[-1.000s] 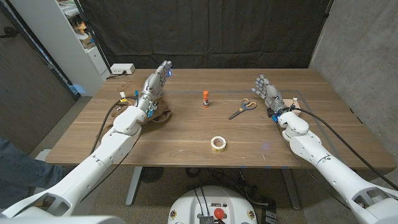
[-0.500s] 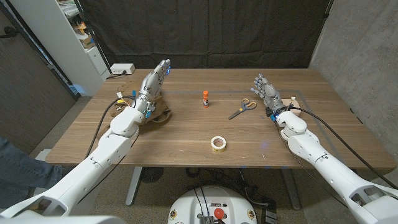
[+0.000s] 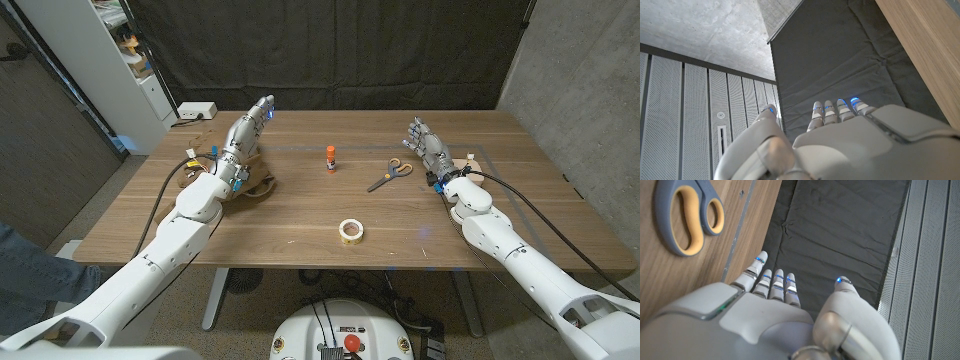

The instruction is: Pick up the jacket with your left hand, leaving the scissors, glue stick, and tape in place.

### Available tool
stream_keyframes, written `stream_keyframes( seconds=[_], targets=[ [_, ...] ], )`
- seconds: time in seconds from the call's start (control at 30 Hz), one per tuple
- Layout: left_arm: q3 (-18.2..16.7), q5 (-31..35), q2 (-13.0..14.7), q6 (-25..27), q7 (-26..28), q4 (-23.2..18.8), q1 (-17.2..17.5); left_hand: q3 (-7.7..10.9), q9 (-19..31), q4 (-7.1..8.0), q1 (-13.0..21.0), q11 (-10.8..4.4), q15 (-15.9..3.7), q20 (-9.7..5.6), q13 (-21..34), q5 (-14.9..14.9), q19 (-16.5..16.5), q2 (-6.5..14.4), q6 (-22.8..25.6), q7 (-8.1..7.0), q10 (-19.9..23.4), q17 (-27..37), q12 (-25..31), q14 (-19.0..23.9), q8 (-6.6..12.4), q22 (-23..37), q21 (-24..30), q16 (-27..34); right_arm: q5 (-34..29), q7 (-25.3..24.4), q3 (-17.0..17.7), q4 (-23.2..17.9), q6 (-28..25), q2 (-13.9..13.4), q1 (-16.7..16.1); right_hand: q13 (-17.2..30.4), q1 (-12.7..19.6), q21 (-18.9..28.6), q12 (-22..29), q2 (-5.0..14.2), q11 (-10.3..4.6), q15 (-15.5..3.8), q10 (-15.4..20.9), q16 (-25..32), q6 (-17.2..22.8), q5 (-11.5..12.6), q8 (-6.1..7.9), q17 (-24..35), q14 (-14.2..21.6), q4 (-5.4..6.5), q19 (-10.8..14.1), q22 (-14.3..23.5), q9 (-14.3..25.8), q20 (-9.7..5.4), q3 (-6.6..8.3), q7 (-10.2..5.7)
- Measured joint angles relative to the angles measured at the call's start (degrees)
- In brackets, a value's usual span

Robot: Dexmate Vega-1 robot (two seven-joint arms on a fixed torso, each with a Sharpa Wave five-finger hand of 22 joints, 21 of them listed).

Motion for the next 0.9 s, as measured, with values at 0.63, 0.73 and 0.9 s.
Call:
stream_keyframes(
  seconds=[0.63, 0.73, 0.9],
  targets=[
    [-0.9, 1.8, 1.3, -1.5, 0.9, -2.2, 1.8, -0.01, 0.0, -0.48, 0.2, -0.30, 0.14, 0.23, 0.0, 0.0, 0.2, 0.2, 0.8, -0.26, 0.7, 0.0, 0.0, 0.6, 0.00, 0.0, 0.0, 0.0, -0.1, 0.6, -0.4, 1.1, 0.5, 0.2, 0.8, 0.0, 0.0, -0.4, 0.0, 0.00, 0.00, 0.00, 0.0, 0.0, 0.0, 0.0, 0.00, 0.0, 0.0, 0.00, 0.2, 0.0, -0.3, 0.21, 0.00, 0.00],
    [-1.6, 2.4, 2.1, -1.6, 1.3, -3.7, 2.9, -0.01, 0.0, -0.48, 0.2, -0.19, -0.07, 0.23, 0.0, 0.0, 0.2, 0.2, 0.8, -0.19, 0.8, 0.0, 0.0, 0.8, 0.00, 0.0, 0.0, 0.0, -0.2, 1.1, -0.5, 1.2, 0.6, 0.4, 1.0, 0.0, 0.0, -0.4, 0.0, 0.00, 0.00, 0.00, 0.0, 0.0, 0.0, 0.0, 0.00, -0.3, 0.0, -0.18, 0.2, 0.0, -0.3, 0.21, -0.18, 0.00],
    [-2.0, 3.2, 2.7, -1.8, 1.8, -4.6, 3.7, -0.01, 0.0, -0.48, 0.2, -0.10, -0.07, 0.33, 0.0, 0.0, 0.3, 0.2, 0.8, -0.19, 0.9, 0.0, 0.0, 0.8, 0.00, 0.0, 0.0, 0.0, -0.2, 1.4, -0.6, 1.4, 0.6, 0.6, 1.2, 0.0, 0.0, -0.5, 0.0, 0.00, 0.00, 0.00, 0.0, 0.0, 0.0, 0.0, 0.00, -0.3, 0.0, -0.24, 0.2, 0.0, -0.3, 0.21, -0.25, 0.00]
  ],
)
